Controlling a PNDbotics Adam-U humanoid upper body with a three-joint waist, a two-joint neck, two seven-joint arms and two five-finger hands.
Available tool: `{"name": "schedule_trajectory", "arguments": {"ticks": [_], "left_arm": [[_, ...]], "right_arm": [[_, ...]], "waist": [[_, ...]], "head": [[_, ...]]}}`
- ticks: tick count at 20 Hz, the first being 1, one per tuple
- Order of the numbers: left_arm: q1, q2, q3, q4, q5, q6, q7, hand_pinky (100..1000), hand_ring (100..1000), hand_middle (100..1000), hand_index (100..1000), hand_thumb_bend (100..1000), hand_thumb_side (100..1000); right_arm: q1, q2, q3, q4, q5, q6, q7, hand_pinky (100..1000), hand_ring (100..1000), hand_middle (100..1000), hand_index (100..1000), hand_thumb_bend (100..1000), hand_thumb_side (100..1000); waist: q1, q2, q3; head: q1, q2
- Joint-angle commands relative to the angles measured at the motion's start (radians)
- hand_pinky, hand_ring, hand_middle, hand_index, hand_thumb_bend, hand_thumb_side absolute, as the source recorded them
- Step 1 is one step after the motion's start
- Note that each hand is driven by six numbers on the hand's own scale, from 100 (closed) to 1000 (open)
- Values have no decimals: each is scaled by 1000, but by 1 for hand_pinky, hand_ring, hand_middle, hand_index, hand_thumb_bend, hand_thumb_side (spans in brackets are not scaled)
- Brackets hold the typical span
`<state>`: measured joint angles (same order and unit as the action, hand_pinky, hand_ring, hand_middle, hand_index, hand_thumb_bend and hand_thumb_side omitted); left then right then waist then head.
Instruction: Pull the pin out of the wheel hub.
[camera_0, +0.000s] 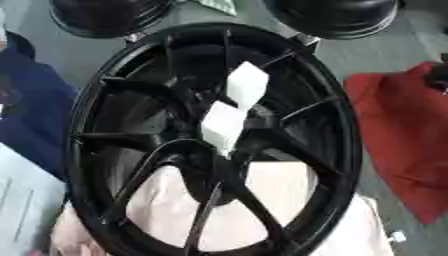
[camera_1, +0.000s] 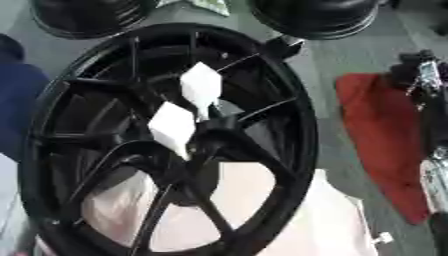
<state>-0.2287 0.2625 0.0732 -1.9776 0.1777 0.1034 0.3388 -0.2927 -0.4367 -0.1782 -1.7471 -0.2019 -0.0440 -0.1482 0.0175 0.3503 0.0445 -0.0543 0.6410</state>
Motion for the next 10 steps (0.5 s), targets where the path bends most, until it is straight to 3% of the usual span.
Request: {"name": "schedule_trajectory", "arguments": {"ticks": [1,8,9,10], "left_arm": [[-3,14,4,-22,-4,-1,0,603,637,507,689,675,422],[5,28,3,-22,-7,2,0,603,636,507,689,676,423],[7,30,3,-22,-8,2,1,603,636,507,689,677,419],[8,32,3,-22,-9,3,0,603,636,507,689,676,423]], "right_arm": [[-28,-72,5,-24,11,-6,14,746,664,598,718,100,711],[-148,-229,89,-69,55,-17,95,767,685,616,731,100,578],[-172,-254,109,-74,69,-19,110,770,688,618,732,100,620],[-195,-277,126,-76,83,-22,124,777,694,623,735,100,511]], "waist": [[-3,-27,0],[-14,-36,4],[-16,-36,4],[-18,-37,4]], "head": [[-1,-5],[-4,5],[-4,6],[-5,6]]}}
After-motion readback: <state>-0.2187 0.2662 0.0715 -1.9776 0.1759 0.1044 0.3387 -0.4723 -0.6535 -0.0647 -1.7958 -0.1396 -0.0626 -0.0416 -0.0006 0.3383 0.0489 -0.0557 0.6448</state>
